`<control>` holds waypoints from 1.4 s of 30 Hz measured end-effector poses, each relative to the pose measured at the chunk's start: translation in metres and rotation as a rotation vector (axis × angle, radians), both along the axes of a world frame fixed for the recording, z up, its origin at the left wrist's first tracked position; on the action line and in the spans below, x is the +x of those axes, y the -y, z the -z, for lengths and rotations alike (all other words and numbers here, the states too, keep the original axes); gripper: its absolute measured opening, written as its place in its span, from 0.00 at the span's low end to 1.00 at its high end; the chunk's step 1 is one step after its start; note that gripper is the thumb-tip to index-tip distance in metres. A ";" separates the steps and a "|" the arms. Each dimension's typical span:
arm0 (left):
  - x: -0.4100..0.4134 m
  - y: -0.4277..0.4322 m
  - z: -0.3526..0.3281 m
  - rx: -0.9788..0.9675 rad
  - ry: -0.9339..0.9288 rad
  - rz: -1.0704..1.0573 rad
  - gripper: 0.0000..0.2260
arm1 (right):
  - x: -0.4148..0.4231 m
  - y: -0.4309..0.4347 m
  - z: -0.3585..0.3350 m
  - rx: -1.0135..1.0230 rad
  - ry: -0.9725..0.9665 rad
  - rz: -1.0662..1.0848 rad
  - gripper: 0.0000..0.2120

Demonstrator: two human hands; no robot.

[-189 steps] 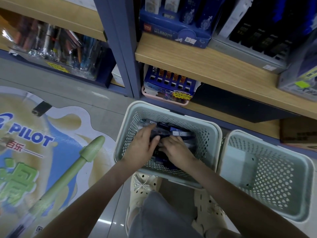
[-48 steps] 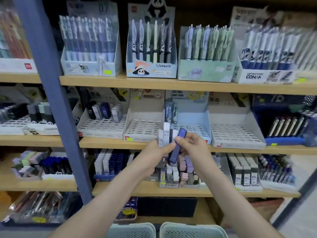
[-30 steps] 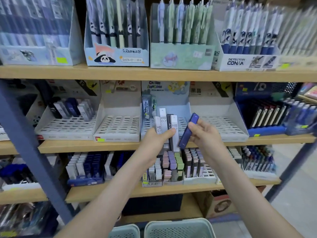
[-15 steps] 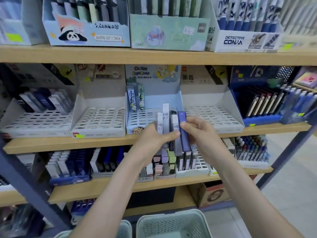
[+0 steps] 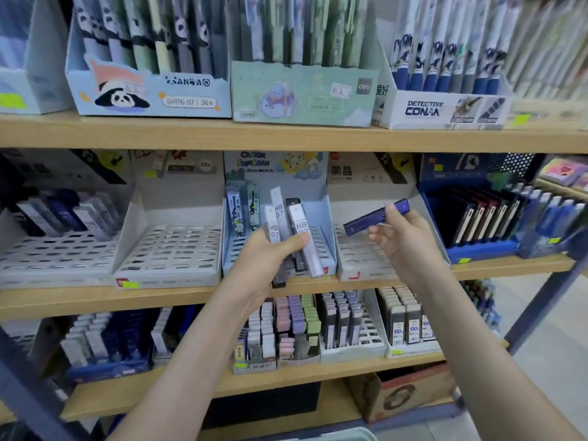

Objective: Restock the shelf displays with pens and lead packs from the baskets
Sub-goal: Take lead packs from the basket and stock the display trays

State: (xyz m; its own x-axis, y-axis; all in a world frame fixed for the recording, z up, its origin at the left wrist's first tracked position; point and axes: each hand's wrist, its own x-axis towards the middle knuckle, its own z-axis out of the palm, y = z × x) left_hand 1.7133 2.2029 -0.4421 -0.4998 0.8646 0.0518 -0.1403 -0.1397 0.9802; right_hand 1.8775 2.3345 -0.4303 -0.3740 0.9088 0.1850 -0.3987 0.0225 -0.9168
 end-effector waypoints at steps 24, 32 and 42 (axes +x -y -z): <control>-0.018 -0.020 0.002 0.074 -0.017 -0.109 0.06 | -0.049 -0.064 0.000 0.151 0.651 0.203 0.07; -0.018 -0.020 0.001 0.062 -0.015 -0.111 0.08 | -0.050 -0.070 0.006 0.058 0.501 0.143 0.07; -0.018 -0.018 -0.002 0.045 -0.042 -0.110 0.08 | -0.065 -0.064 -0.007 0.469 0.983 0.244 0.14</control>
State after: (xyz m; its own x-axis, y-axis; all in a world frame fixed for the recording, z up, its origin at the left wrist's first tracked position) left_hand 1.6954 2.2212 -0.4403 -0.5879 0.8011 0.1123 -0.0808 -0.1962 0.9772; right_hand 1.8126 2.3985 -0.4234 -0.3675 0.8957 0.2505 0.5574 0.4277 -0.7116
